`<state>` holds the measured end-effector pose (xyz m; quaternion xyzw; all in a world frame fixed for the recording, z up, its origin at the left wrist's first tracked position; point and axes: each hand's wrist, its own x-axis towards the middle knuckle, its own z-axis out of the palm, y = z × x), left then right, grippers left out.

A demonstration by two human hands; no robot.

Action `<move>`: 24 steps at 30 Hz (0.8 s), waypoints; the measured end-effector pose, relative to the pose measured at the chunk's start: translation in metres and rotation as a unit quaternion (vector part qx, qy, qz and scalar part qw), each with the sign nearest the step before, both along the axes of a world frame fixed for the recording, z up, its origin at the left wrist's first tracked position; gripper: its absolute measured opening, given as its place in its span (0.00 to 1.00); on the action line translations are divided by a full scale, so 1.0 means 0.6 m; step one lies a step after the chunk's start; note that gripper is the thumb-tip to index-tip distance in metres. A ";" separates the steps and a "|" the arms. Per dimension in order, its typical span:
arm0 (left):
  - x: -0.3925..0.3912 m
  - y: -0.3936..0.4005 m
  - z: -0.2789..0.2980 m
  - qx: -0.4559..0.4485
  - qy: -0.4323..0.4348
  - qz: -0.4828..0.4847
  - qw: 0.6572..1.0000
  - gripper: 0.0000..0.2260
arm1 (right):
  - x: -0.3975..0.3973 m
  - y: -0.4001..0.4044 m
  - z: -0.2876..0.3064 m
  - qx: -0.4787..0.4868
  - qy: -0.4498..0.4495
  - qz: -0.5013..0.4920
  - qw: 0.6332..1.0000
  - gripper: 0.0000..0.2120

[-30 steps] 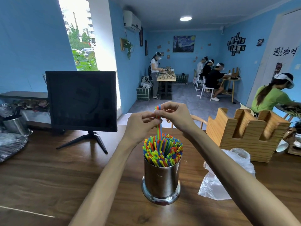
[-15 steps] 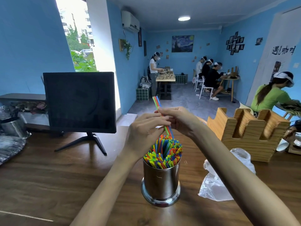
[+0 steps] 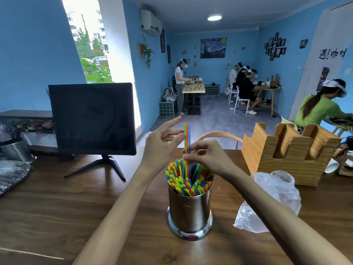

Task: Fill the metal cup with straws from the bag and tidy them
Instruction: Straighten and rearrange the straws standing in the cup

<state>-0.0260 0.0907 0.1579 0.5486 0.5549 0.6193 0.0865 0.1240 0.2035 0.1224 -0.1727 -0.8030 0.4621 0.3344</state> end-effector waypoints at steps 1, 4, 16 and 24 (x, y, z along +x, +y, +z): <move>0.002 0.002 -0.002 -0.007 0.015 0.013 1.000 0.19 | 0.003 0.001 -0.004 0.028 -0.016 -0.006 0.999 0.05; 0.012 0.005 -0.012 -0.014 0.024 0.013 1.000 0.20 | 0.010 0.006 -0.008 0.071 -0.043 -0.008 0.997 0.04; -0.003 -0.010 -0.057 -0.033 0.099 0.026 0.994 0.14 | 0.052 0.049 -0.004 0.061 -0.054 -0.029 0.996 0.05; -0.013 -0.015 -0.084 -0.119 0.128 0.002 0.985 0.07 | 0.048 0.048 -0.001 0.124 -0.169 0.008 0.978 0.09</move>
